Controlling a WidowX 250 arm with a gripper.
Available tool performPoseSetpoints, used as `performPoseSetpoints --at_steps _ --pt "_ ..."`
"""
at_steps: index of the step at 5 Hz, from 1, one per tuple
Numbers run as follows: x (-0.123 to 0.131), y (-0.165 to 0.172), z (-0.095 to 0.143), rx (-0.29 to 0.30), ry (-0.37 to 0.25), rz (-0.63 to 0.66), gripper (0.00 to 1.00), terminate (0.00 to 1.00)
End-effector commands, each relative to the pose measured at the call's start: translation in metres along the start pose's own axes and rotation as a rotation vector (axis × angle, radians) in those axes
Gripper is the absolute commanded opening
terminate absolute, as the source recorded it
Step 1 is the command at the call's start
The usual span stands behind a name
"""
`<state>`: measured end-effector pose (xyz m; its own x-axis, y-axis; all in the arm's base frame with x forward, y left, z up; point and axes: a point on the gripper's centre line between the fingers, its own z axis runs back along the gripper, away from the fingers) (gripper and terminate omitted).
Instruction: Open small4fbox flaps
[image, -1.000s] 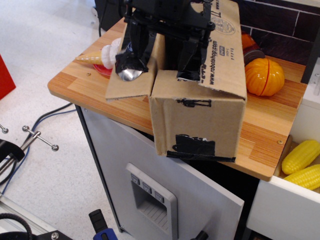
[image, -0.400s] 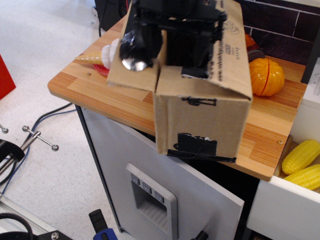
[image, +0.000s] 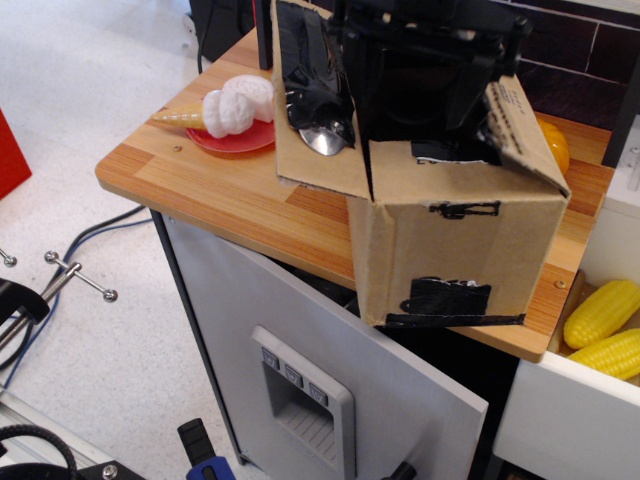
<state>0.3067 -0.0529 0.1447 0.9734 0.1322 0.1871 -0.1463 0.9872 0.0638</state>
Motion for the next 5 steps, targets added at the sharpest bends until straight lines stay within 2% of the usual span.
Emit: performPoseSetpoints --at_steps 1,3,5 --pt "0.012 -0.018 0.028 -0.019 -0.057 -0.047 1.0 0.0" --pt "0.023 -0.04 0.033 -0.043 -0.088 -0.075 1.0 0.0" --pt "0.025 -0.061 0.022 -0.088 -0.103 -0.09 1.0 0.0"
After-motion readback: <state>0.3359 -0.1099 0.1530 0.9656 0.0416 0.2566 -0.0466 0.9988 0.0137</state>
